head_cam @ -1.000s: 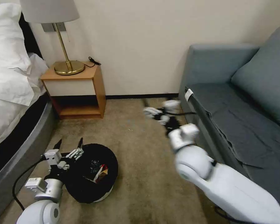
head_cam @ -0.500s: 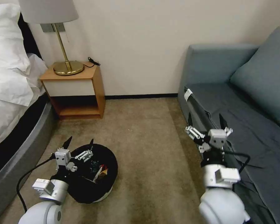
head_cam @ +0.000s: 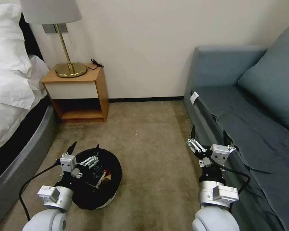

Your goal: Pick up the trash bin, then pick up the garbage on the floor and place it into the trash bin.

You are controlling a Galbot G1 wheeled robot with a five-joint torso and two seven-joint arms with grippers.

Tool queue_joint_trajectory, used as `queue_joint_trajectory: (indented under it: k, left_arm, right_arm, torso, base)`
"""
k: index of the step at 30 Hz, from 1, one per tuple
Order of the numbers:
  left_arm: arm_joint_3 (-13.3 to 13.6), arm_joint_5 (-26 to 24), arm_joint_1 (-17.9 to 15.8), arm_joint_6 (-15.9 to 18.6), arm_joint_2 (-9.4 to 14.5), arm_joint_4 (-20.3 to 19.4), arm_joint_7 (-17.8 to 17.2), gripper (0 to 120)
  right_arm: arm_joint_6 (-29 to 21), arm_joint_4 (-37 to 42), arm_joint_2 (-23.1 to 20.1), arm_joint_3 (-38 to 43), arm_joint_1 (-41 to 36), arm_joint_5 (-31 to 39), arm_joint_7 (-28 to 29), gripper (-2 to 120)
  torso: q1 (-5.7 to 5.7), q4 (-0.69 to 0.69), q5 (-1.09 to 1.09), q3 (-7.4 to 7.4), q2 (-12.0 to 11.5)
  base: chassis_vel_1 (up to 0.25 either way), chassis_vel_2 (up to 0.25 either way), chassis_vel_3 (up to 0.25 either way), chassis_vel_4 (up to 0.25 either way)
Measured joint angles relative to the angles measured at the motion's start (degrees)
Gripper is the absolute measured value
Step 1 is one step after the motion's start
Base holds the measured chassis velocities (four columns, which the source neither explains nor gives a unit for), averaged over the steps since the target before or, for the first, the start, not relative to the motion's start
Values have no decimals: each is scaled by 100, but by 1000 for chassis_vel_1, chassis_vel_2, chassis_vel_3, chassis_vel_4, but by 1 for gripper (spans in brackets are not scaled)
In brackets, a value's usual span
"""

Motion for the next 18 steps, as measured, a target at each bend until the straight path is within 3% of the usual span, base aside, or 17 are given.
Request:
queue_joint_trajectory:
  k: [18]
  left_arm:
    - [-24, -27, 29, -19, -7, -35, -81, 100]
  right_arm:
    - [-17, -48, 18, -72, -8, 17, -29, 100]
  torso:
    - [0, 0, 0, 0, 0]
  base:
    - [0, 0, 0, 0]
